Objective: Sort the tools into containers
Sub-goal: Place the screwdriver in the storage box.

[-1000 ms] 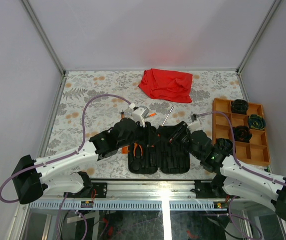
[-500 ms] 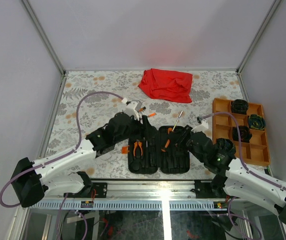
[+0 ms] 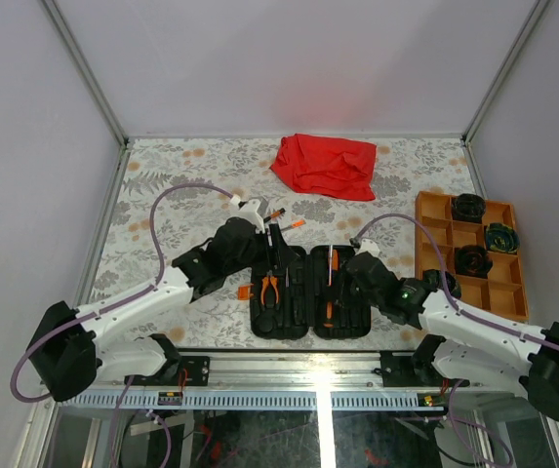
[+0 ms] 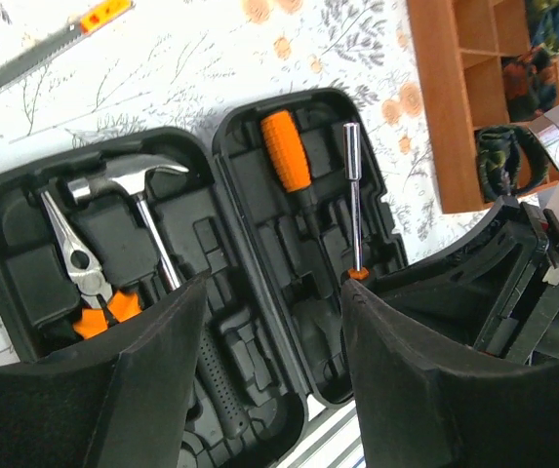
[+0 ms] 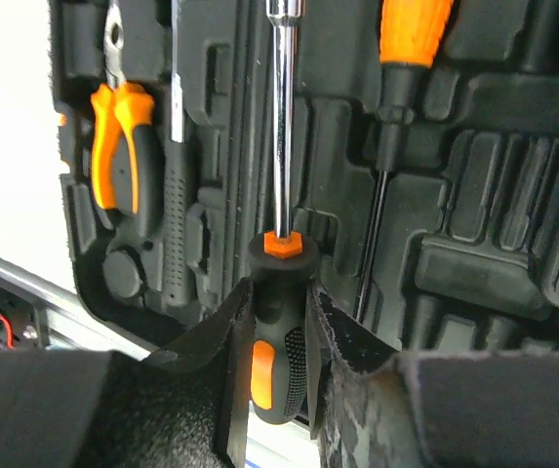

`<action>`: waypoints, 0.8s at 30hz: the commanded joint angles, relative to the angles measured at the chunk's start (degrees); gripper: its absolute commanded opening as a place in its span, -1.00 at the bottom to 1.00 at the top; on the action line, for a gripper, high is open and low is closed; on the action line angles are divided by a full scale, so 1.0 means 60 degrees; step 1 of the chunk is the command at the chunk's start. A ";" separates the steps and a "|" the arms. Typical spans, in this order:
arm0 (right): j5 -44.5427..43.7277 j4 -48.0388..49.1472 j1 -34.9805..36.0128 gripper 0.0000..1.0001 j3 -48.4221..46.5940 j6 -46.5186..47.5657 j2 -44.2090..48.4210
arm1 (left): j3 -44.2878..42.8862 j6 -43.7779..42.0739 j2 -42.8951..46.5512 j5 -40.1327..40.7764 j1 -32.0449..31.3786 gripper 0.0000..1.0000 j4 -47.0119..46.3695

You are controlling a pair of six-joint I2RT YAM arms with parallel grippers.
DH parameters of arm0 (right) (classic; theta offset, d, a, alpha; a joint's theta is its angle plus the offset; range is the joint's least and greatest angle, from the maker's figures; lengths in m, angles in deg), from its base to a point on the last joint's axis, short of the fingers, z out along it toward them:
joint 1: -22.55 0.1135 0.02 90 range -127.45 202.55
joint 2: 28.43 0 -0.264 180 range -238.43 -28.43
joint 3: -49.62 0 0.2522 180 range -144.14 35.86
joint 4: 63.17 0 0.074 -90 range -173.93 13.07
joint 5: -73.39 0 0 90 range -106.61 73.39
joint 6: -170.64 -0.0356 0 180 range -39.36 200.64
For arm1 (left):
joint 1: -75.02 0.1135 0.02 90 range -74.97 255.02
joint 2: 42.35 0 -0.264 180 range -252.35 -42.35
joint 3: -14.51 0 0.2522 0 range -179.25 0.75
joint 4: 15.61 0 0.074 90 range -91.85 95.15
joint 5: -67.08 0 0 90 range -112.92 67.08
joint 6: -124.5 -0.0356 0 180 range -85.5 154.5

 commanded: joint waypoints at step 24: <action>0.1043 0.0502 0.0007 -0.93 -0.0258 0.0031 -0.1934 | 0.0450 0.0552 -0.0575 -0.0702 0.0002 0.09 -0.0846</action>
